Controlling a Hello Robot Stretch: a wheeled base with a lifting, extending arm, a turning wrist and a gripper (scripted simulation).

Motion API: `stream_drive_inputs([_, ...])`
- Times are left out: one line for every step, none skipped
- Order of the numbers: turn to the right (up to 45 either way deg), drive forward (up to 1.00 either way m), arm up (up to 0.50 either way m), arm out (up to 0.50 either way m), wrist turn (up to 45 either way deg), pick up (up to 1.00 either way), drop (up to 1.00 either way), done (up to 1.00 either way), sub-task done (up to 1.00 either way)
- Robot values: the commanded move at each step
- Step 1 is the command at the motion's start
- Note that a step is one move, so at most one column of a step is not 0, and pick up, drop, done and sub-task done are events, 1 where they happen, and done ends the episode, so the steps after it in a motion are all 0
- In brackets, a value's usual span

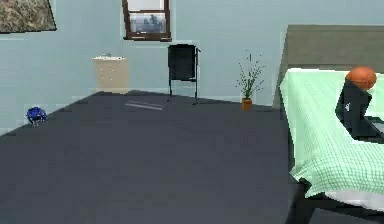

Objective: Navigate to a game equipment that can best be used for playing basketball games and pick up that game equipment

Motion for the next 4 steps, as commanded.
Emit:
stream_drive_inputs([0.0, 0.95, 0.00, 0.00, 0.0, 0.00, 0.00, 0.00, 0.00])
stream_drive_inputs([-45.0, 0.00, 0.00, 0.00, 0.0, 0.00, 0.00, 0.00, 0.00])
stream_drive_inputs([-6.0, 0.00, 0.00, 0.00, 0.0, 0.00, 0.00, 0.00, 0.00])
stream_drive_inputs([0.0, 0.05, 0.00, 0.00, 0.0, 0.00, 0.00, 0.00, 0.00])
